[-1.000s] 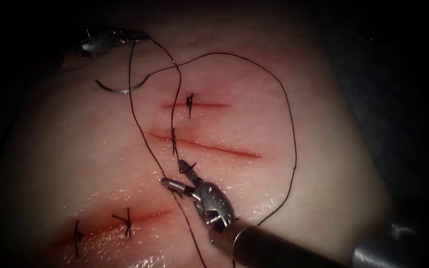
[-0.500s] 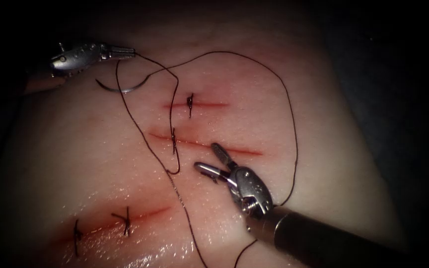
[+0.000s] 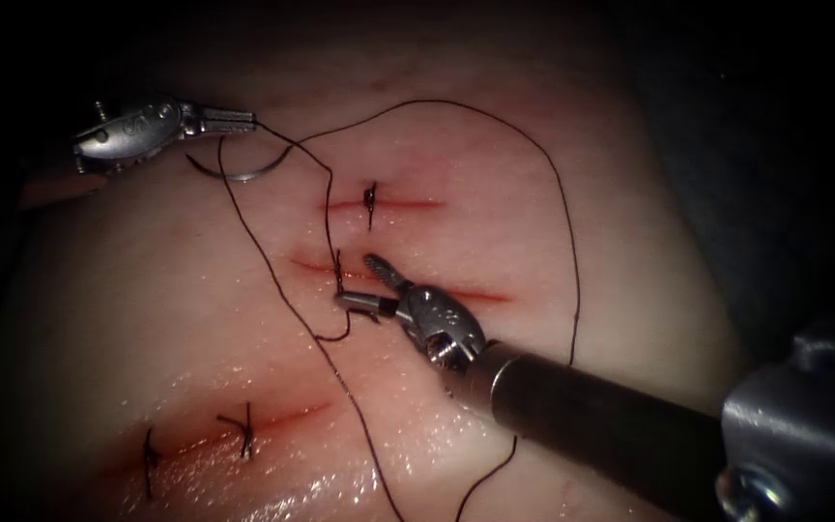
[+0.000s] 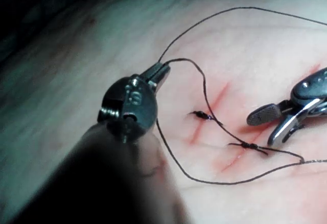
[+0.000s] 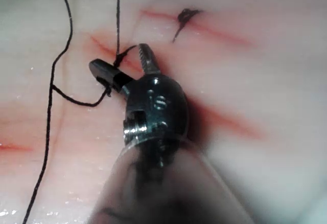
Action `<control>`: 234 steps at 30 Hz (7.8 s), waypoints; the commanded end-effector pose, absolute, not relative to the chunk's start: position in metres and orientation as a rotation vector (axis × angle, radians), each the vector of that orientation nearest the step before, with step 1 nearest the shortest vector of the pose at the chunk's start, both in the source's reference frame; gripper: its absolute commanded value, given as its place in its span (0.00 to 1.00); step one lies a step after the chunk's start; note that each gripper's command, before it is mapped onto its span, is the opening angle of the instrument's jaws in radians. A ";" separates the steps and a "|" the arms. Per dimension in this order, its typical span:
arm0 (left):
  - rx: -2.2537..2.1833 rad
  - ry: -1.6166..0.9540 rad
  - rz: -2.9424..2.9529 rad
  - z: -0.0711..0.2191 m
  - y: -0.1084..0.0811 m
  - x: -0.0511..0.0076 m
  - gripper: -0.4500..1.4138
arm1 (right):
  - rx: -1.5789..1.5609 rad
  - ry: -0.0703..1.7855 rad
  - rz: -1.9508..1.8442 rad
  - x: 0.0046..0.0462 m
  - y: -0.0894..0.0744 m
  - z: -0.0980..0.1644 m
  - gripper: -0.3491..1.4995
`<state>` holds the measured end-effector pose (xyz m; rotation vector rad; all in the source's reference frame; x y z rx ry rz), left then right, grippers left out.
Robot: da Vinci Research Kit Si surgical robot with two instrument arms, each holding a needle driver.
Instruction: Wound Closure
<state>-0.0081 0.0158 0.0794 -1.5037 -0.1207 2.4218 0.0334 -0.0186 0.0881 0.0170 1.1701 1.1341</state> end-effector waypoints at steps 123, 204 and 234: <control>-0.974 0.492 2.139 0.088 0.003 0.0152 0.50 | -0.114 1.177 0.604 0.0250 -0.016 0.085 0.99; -0.756 -0.081 2.515 0.090 -0.007 -0.0192 0.00 | 0.069 1.103 0.320 0.0265 -0.021 0.083 0.46; -0.710 0.018 2.485 0.086 -0.004 -0.0175 0.22 | -0.057 1.177 0.217 0.0321 -0.020 0.083 0.98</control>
